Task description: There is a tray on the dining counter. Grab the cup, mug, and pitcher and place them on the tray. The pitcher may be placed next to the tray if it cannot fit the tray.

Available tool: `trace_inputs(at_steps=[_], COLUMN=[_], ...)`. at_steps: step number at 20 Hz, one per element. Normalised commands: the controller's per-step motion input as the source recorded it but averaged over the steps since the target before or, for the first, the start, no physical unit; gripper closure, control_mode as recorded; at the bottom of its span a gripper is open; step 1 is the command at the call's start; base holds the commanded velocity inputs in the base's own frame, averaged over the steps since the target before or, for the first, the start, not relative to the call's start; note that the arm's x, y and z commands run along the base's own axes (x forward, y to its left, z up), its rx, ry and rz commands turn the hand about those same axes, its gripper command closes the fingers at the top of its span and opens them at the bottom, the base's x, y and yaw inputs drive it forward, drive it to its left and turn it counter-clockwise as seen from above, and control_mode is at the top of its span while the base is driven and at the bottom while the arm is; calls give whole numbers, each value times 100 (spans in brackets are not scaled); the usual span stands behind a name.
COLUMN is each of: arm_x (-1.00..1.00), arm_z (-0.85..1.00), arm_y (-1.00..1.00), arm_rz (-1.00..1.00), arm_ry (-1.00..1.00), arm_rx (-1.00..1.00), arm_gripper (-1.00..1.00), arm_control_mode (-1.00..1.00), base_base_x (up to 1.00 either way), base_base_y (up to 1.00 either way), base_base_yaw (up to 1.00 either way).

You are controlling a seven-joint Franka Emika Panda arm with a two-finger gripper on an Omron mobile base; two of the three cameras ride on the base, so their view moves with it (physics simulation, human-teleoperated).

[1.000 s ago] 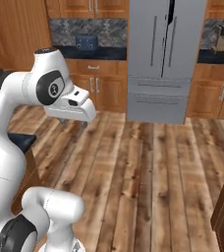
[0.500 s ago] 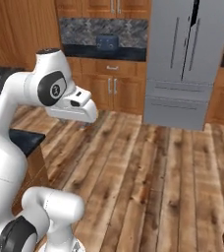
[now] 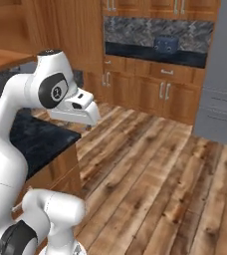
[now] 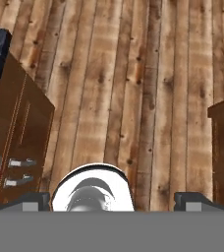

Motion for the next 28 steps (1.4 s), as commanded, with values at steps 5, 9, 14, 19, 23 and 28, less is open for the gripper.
trace_inputs(at_steps=[5,9,14,19,23,28], arm_x=[0,0,0,0,0,0], arm_z=[0,0,0,0,0,0], arm_y=[0,0,0,0,0,0], arm_rz=[0,0,0,0,0,0], arm_ry=[0,0,0,0,0,0], arm_rx=[0,0,0,0,0,0], arm_gripper=[-100,-100,-100,-100,-100,-100], arm_control_mode=[100,100,100,100,100,100], base_base_x=[0,3,10,17,20,26], base_base_y=[0,0,0,0,0,-1], base_base_yaw=[50,51,52,52,50,49])
